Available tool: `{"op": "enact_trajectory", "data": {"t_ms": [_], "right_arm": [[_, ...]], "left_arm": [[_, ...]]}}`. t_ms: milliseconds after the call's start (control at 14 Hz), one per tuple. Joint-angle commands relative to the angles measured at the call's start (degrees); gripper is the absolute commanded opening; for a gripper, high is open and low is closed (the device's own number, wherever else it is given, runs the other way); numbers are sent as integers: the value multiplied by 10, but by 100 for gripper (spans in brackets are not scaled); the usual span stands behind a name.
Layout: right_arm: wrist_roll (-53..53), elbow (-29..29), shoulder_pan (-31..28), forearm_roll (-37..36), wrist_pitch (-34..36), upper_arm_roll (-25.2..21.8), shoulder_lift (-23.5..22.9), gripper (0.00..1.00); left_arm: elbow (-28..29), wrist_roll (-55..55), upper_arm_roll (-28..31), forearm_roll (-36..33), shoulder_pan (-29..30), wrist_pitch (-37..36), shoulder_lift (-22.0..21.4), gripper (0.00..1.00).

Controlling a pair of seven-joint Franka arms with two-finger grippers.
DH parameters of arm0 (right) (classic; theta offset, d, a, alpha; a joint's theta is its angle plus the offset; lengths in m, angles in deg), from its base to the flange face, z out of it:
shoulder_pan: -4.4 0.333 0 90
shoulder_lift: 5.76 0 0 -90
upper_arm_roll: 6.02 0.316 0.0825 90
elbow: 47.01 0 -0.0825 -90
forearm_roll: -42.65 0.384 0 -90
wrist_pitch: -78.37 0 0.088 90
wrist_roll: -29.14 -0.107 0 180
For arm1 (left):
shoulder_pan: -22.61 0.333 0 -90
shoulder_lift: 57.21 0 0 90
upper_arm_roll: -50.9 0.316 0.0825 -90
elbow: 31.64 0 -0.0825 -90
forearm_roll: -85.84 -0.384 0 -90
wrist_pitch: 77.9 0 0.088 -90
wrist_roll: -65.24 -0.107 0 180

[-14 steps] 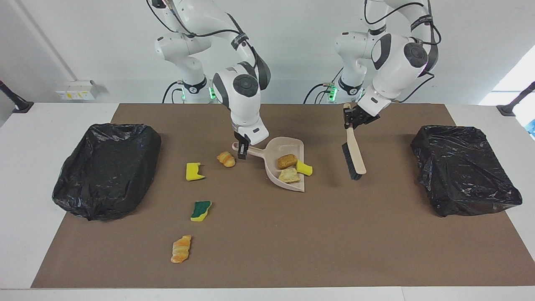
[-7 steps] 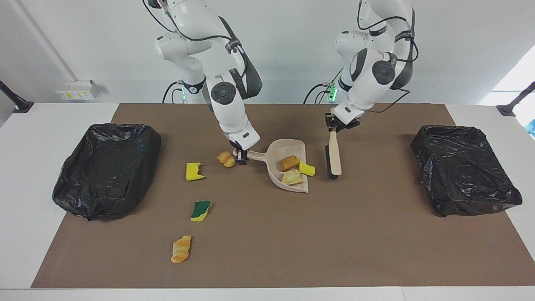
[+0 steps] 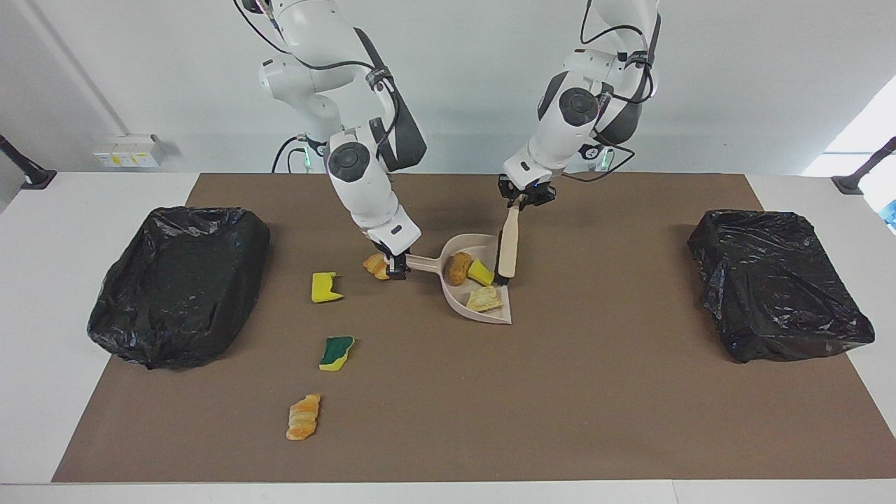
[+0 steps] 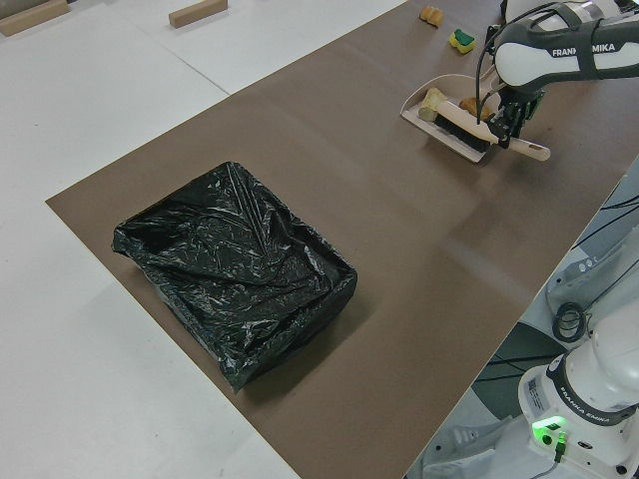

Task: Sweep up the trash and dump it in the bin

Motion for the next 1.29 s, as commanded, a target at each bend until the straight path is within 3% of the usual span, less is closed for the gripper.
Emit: {"op": "enact_trajectory", "data": {"t_ms": [0, 286, 429, 571, 714, 857, 1214], "right_arm": [[9, -14, 3, 6, -11, 3, 15, 0], [0, -8, 2, -31, -7, 3, 12, 7], [-1, -8, 3, -34, -4, 2, 13, 9], [-1, -10, 3, -36, -4, 3, 13, 9], [0, -10, 3, -40, -4, 3, 13, 10], [-4, -12, 4, -46, -4, 2, 14, 23], [-12, -14, 15, -69, -3, 2, 17, 23]], "left_arm": [[-10, 0, 12, 8, 24, -32, -28, 0], [-47, 3, 13, 0, 101, -123, -50, 0], [-42, 72, 11, -13, 104, -164, -71, 0], [-25, 164, 6, -25, 93, -166, -87, 0], [4, 169, -5, -25, 88, -156, -113, 0], [32, 169, -16, -25, 88, -141, -136, 0], [37, 167, -16, -25, 89, -133, -138, 0]]}}
